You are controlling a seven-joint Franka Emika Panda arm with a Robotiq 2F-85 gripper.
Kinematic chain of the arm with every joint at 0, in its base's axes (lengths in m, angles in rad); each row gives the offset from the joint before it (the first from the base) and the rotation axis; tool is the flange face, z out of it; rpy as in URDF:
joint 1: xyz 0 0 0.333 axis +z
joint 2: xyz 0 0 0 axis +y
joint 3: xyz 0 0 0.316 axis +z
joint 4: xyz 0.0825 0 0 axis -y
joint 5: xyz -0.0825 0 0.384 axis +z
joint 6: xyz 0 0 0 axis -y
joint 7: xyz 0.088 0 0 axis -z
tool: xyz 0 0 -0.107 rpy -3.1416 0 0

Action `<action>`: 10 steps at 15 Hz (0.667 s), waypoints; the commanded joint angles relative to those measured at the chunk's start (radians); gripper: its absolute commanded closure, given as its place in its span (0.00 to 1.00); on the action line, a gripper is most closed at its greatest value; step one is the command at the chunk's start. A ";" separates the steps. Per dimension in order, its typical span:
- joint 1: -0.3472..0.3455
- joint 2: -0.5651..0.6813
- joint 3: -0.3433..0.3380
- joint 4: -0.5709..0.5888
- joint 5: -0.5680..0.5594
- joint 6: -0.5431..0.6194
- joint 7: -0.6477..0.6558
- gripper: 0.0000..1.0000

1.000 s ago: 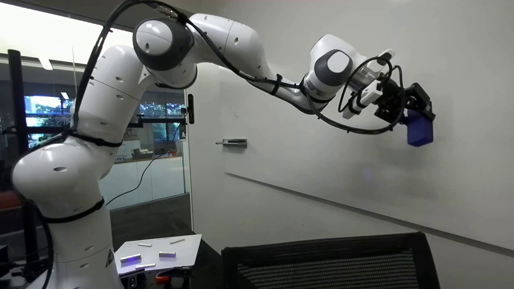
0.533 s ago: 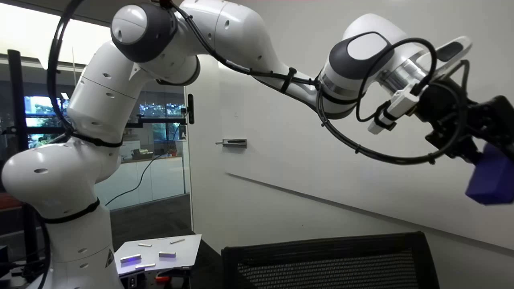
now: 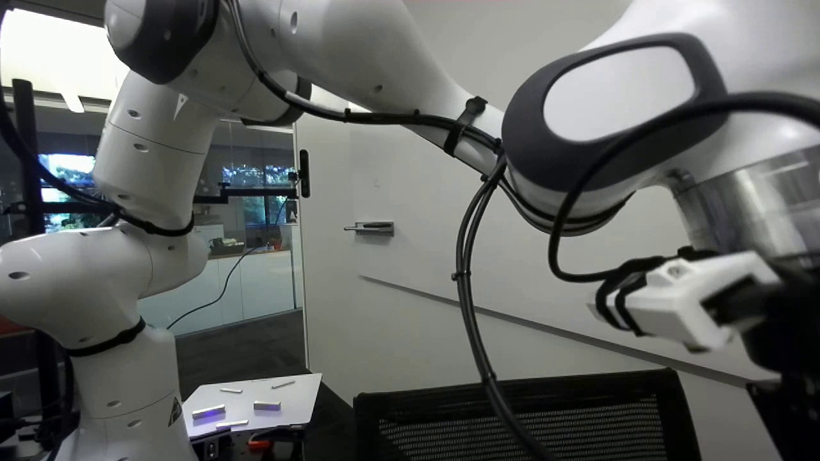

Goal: Pick up the purple duster on the table and use it to wipe the whiteboard

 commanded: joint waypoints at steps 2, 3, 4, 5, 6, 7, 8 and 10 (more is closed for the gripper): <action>-0.116 0.029 0.081 0.020 0.144 -0.147 -0.202 0.70; -0.126 0.041 0.084 0.032 0.152 -0.181 -0.223 0.70; -0.127 0.056 0.083 0.044 0.149 -0.211 -0.232 0.70; -0.128 0.067 0.083 0.052 0.145 -0.237 -0.241 0.70; -0.123 0.082 0.082 0.062 0.135 -0.259 -0.241 0.70; -0.119 0.093 0.082 0.071 0.127 -0.282 -0.246 0.70; -0.113 0.106 0.082 0.077 0.117 -0.294 -0.243 0.70; -0.102 0.133 0.083 0.094 0.096 -0.315 -0.235 0.70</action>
